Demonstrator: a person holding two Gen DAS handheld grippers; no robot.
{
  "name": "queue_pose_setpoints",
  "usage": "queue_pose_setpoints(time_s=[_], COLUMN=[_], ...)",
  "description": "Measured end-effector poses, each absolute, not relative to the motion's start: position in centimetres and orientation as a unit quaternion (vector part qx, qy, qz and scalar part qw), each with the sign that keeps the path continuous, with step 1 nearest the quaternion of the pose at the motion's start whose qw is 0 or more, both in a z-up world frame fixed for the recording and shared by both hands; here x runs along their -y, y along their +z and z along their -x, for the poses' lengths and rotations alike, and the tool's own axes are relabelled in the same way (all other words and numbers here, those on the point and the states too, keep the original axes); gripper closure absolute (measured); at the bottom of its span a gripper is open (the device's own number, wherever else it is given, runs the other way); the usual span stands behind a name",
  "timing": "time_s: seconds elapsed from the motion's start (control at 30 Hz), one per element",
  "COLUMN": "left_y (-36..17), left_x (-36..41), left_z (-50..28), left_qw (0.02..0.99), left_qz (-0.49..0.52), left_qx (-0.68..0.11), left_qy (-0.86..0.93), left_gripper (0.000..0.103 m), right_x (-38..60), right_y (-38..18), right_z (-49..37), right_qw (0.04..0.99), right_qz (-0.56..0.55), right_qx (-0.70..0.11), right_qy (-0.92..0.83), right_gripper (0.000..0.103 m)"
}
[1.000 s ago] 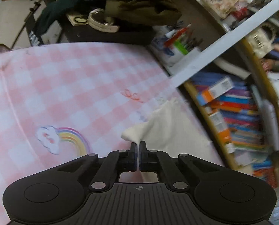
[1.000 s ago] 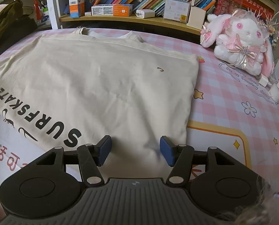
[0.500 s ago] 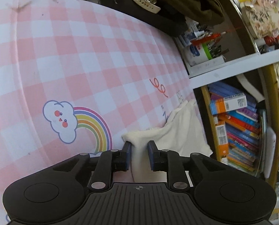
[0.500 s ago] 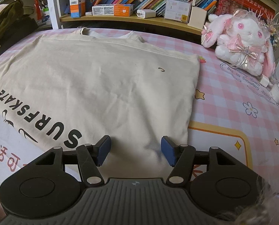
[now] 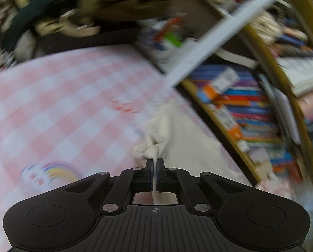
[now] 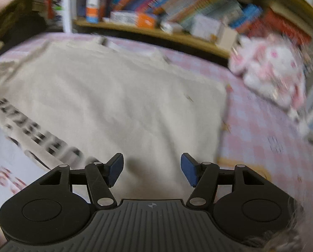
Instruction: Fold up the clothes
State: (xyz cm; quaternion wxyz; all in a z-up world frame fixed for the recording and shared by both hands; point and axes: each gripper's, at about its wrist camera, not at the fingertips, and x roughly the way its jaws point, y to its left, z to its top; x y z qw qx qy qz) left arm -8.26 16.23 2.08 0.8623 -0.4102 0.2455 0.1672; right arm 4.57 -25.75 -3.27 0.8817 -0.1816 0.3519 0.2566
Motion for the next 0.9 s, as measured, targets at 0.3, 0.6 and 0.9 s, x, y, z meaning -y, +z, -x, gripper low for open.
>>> queue_pose_setpoints(time_s=[0.3, 0.6, 0.9], left_y=[2.9, 2.8, 2.4], left_x=[-16.7, -17.0, -18.9], left_z=[6.7, 5.8, 5.5], left_qw=[0.88, 0.885, 0.877], left_qz=[0.381, 0.341, 0.341], left_qx=[-0.273, -0.316, -0.331], left_qy=[0.074, -0.018, -0.064], left_gripper=[0.102, 0.102, 0.094], right_x=[11.6, 0.2, -2.8], right_y=[0.6, 0.2, -0.9], right_z=[0.7, 4.1, 3.7], right_qw=[0.826, 0.789, 0.812], right_qz=[0.207, 0.252, 0.242], right_qx=[-0.262, -0.247, -0.275], right_qy=[0.455, 0.504, 0.455], right_gripper=[0.043, 0.041, 0.098])
